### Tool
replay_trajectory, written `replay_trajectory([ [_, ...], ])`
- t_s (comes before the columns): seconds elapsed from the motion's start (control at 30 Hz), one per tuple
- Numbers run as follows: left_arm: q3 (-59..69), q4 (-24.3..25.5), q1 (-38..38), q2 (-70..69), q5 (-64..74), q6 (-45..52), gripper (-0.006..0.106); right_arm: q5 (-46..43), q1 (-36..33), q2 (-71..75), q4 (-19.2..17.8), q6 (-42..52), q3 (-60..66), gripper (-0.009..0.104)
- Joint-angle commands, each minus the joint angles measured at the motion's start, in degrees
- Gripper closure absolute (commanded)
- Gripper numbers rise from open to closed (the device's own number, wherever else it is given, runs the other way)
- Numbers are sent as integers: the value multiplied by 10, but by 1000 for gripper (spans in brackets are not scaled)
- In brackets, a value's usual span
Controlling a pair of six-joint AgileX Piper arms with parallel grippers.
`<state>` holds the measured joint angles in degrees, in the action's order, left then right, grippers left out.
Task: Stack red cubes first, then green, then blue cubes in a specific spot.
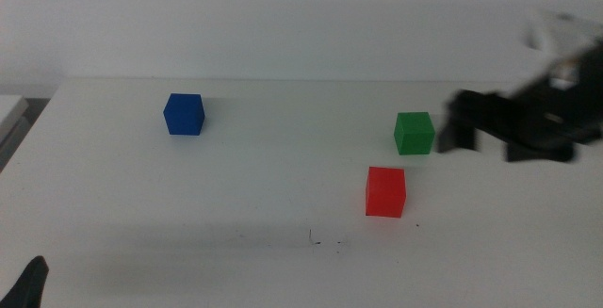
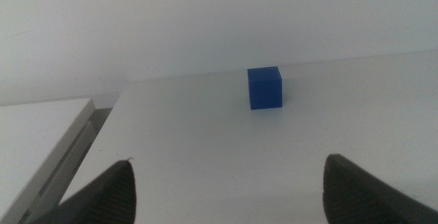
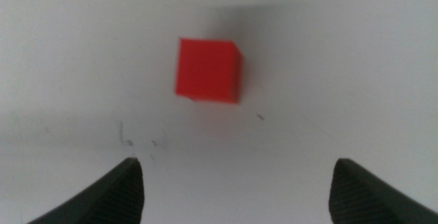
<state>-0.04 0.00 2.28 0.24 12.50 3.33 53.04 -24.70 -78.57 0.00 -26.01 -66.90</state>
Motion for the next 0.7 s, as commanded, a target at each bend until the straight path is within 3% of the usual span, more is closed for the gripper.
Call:
replay_trajectory([
  [0.0,0,0,1,-2,-8,-3,7,14,-22,-69,-19,-30,-54,2],
  [0.13,0,0,1,-2,-8,-3,7,2,-50,-153,-38,-82,-109,2],
  [0.37,0,0,1,-2,-8,-3,7,-16,-56,-252,-105,-182,-156,2],
  [0.67,0,0,1,-2,-8,-2,7,-4,-74,-304,-120,-182,-189,2],
])
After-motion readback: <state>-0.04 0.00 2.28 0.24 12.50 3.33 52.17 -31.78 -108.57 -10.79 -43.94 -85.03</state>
